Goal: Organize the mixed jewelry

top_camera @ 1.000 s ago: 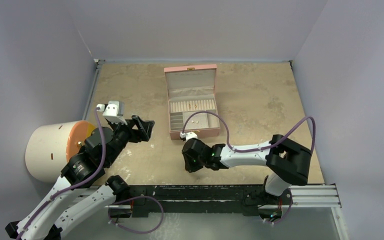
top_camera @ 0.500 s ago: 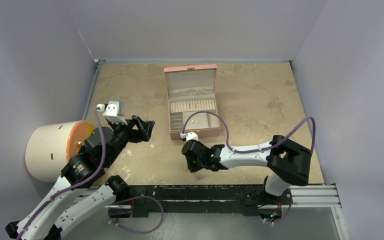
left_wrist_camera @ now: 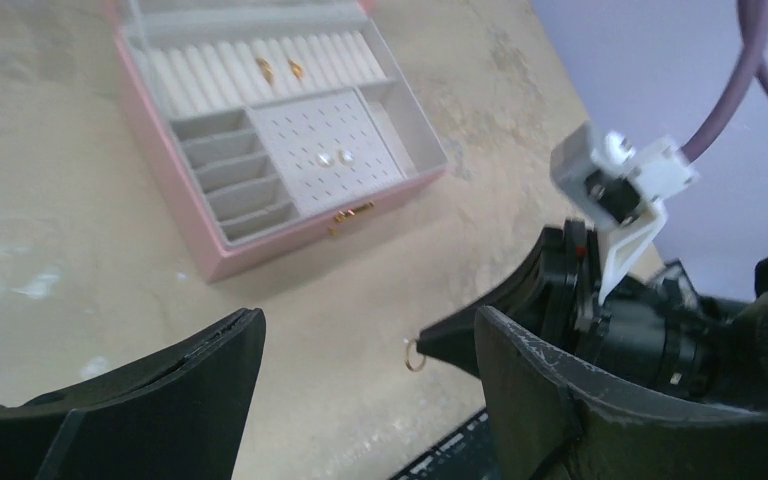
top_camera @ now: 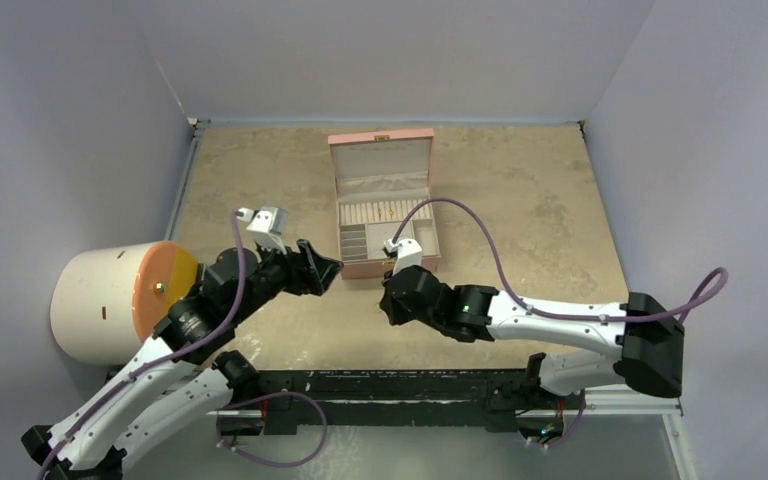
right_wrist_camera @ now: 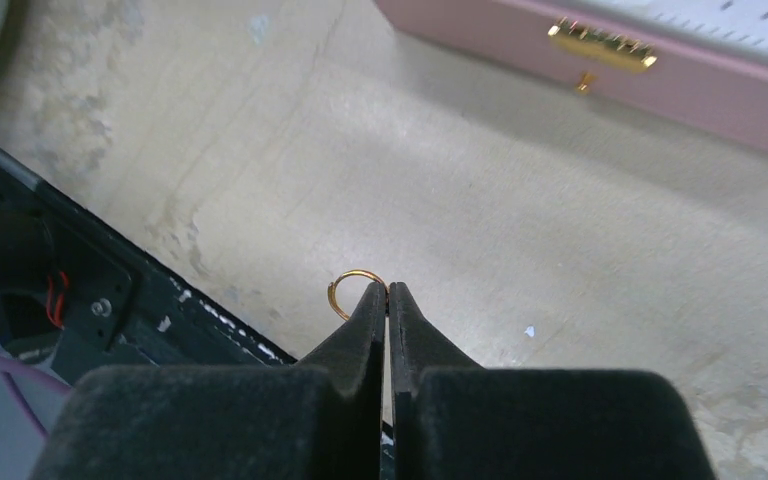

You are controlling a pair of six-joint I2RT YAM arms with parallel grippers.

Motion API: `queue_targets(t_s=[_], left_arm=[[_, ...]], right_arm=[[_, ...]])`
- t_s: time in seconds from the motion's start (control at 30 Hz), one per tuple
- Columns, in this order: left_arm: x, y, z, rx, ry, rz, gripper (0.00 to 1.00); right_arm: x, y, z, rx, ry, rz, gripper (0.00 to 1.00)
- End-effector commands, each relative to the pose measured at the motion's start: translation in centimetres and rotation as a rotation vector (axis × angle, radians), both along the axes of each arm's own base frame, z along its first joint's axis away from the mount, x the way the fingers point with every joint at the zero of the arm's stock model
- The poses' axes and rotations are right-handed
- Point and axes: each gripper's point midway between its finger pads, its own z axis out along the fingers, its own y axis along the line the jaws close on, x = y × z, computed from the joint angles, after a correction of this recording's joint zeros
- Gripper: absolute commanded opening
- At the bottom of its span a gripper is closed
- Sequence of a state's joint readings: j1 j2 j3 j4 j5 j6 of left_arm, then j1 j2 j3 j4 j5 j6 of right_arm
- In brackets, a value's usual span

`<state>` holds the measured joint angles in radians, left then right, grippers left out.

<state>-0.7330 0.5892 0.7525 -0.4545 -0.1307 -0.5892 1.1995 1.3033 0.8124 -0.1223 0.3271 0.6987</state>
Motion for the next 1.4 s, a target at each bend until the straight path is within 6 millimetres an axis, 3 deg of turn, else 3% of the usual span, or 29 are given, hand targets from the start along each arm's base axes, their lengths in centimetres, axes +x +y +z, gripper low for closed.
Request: queue_targets(t_s=[0.0, 0.27, 0.5, 0.83, 1.13, 1.37], left_arm=[[-1.7, -4.6, 0.6, -0.210, 0.061, -0.196, 0.76], [-2.5, -6.9, -0.9, -0.348, 0.170, -0.261, 0.69], [-2.7, -8.6, -2.0, -0.462, 0.244, -0.304, 0.56], [-2.5, -9.5, -2.7, -0.478, 0.267, -0.328, 0.40], [-2.3, -9.8, -3.5, -0.444, 0.276, -0.330, 0.34], [-2.4, -10.0, -3.1, -0.461, 0.269, -0.349, 0.27]], right_arm=[[1.8, -1.0, 3.1, 0.039, -0.125, -0.068, 0.00], [2.9, -1.6, 6.7, 0.106, -0.212, -0.110, 0.00], [3.2, -0.8, 9.0, 0.153, -0.252, -0.096, 0.00], [2.5, 0.0, 10.8, 0.204, -0.247, -0.045, 0.00], [1.9, 0.2, 12.2, 0.243, -0.242, -0.009, 0.00], [1.8, 0.5, 12.6, 0.257, -0.243, 0.000, 0.00]])
